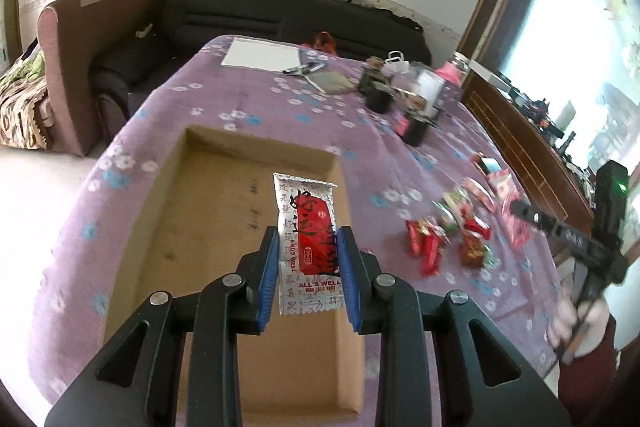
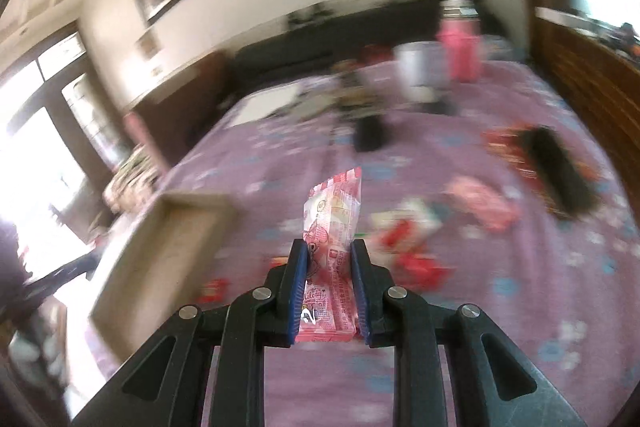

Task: Organize snacks
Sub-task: 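Carry both packets into the cardboard box and open both tools, then grasp the small red candy with the right tool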

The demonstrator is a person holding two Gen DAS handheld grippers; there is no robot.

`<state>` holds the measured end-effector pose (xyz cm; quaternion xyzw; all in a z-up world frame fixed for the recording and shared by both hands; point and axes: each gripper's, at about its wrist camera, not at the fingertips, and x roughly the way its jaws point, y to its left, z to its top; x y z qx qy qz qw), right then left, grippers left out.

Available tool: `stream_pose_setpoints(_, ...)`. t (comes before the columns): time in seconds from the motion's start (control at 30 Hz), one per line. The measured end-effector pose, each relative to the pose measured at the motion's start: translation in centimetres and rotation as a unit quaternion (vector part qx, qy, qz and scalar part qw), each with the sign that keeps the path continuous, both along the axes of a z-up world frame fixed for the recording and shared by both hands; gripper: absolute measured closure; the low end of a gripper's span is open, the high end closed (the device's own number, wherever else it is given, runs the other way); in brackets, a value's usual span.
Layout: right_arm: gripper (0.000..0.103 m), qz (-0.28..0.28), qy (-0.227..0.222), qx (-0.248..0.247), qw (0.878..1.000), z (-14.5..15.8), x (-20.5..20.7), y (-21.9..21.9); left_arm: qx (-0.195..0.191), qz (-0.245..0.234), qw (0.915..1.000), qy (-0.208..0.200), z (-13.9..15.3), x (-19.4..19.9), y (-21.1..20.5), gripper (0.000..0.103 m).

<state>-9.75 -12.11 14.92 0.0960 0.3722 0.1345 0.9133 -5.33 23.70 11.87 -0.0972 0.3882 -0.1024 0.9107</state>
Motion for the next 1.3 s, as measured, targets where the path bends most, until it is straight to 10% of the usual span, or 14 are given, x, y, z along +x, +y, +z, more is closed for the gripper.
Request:
stream_pose_setpoints(0.5,0.081,0.118,0.070,-0.043,0.990,-4.3,8.8,21.1,-0.108,0.040,0.9886,0.097,-7.1,10.4,3.1,0.077)
stream_pose_setpoints(0.83,0.077,0.110,0.080,-0.079,0.988,-7.3,11.3,23.1,-0.116,0.045,0.9856,0.114,-8.7,12.2,3.3,0.076)
stream_pose_setpoints(1.3,0.065,0.085,0.039,-0.071,0.993,-3.5,7.7,16.7,-0.140,0.046,0.9861,0.077,-4.0,5.5,3.2,0.059)
